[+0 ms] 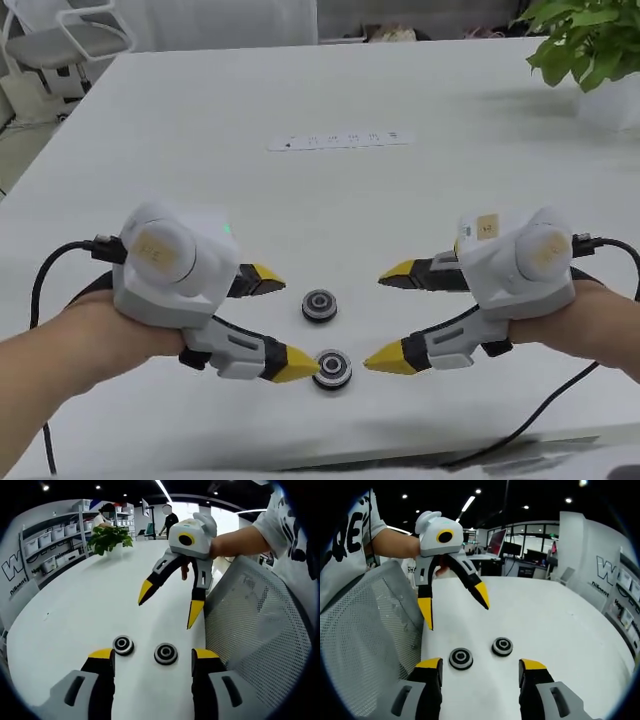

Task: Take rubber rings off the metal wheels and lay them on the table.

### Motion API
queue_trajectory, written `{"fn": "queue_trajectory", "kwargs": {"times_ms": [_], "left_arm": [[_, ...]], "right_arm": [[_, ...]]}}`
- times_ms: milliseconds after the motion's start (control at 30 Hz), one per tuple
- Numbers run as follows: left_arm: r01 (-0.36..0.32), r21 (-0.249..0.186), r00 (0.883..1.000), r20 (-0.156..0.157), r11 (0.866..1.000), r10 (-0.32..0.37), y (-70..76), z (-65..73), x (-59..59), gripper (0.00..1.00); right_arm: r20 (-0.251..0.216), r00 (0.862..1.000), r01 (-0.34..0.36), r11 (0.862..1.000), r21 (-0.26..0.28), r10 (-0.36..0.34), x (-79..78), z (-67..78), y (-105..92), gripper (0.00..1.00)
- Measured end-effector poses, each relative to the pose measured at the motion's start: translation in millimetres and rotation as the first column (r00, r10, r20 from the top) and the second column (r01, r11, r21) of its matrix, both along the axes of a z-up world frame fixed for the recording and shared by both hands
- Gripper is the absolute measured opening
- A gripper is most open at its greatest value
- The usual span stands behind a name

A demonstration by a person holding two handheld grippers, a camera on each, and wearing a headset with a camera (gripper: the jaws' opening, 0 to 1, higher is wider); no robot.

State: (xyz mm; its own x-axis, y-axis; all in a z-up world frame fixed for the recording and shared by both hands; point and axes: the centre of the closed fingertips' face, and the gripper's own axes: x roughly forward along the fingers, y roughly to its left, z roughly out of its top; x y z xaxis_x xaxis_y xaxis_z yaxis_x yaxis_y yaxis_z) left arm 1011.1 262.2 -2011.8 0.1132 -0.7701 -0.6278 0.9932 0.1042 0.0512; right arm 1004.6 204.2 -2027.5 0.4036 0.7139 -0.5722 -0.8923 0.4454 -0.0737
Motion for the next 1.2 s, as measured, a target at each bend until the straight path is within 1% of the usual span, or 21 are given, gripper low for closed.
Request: {"fn": "queue_trajectory", "kwargs": {"times_ms": [267, 367, 500, 867, 1200], "left_arm": [[0.014, 0.012, 1.000, -0.012, 1.000, -0.014, -3.5, -6.5, -0.7, 0.54], [0.014, 0.015, 1.000, -0.019, 1.000, -0.014, -5.7, -9.2, -1.8, 0.53], [0.024, 0.017, 0.999, -0.026, 1.000, -0.024, -8.7, -11.8, -4.6, 0.52], [0.042, 0.031, 0.998, -0.042, 0.999, -0.041, -11.9, -19.3, -8.1, 0.46], [0.061, 0.046, 0.997, -0.057, 0.997, -0.058, -15.3, -28.8, -10.8, 0.41]], "right_arm": [[-0.017, 1.000, -0.022, 1.000, -0.009, 0.022, -1.9, -7.2, 4.2, 0.58], [-0.019, 0.999, -0.034, 0.999, -0.020, 0.034, -2.1, -9.9, 5.8, 0.57], [-0.021, 0.999, -0.047, 0.999, -0.019, 0.047, -2.2, -11.4, 7.9, 0.55], [-0.038, 0.997, -0.064, 0.998, -0.026, 0.063, -3.1, -19.0, 10.3, 0.53], [-0.052, 0.996, -0.073, 0.997, -0.032, 0.072, -3.6, -25.0, 10.8, 0.51]]}}
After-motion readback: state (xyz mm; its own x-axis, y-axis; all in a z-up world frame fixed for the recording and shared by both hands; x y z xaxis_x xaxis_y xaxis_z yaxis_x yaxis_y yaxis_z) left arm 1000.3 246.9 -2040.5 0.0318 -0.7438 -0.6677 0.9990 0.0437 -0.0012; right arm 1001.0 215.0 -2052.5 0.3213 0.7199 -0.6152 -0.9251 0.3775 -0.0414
